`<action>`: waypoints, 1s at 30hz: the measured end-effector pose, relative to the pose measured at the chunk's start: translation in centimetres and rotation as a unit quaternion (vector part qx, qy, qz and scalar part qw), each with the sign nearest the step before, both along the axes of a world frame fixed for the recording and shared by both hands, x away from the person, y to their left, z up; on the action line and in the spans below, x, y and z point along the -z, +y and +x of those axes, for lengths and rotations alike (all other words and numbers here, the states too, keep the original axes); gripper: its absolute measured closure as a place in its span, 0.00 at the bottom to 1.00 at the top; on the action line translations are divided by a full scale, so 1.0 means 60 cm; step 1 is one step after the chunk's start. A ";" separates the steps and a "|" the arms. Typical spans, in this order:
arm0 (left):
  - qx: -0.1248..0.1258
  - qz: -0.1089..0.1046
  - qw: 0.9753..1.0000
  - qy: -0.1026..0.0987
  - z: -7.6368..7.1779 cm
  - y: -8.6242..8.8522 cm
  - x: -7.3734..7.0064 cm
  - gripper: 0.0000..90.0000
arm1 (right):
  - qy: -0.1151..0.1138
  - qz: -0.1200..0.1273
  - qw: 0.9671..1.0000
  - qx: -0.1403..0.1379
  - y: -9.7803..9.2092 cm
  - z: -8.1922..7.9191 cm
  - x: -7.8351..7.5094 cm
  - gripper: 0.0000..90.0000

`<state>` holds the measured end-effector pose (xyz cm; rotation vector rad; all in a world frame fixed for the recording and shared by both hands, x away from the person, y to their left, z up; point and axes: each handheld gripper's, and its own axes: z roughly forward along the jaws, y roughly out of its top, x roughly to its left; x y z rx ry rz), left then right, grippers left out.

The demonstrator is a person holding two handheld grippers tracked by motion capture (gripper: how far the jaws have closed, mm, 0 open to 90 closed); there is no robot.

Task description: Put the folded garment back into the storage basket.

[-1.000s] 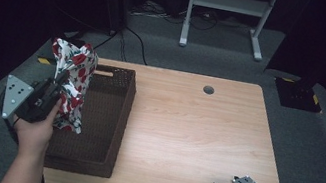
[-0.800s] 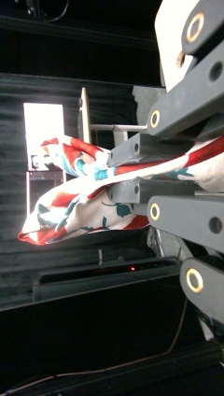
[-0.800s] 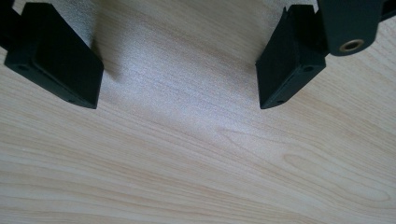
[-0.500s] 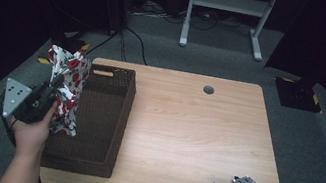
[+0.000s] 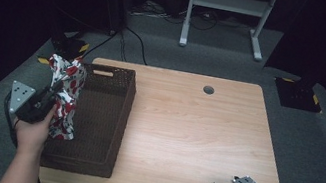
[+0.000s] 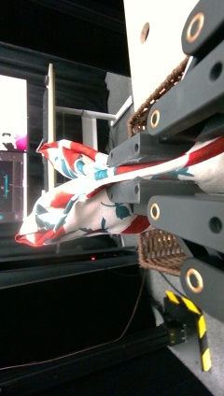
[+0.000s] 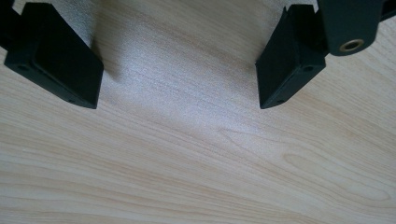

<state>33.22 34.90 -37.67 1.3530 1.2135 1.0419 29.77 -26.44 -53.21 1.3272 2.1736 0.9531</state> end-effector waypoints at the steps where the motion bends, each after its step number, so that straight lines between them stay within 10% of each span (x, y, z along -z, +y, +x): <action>1: 0.000 0.004 1.000 0.004 0.002 0.001 0.003 0.92 | 0.000 0.000 1.000 0.000 0.000 0.000 0.000 0.16; 16: -0.012 0.013 0.999 0.042 -0.006 0.029 0.027 0.92 | 0.000 -0.001 1.000 -0.001 0.000 0.000 0.000 0.16; 30: -0.028 0.043 0.993 0.108 0.013 0.042 0.046 0.92 | 0.001 0.001 1.000 -0.001 0.000 0.000 0.000 0.16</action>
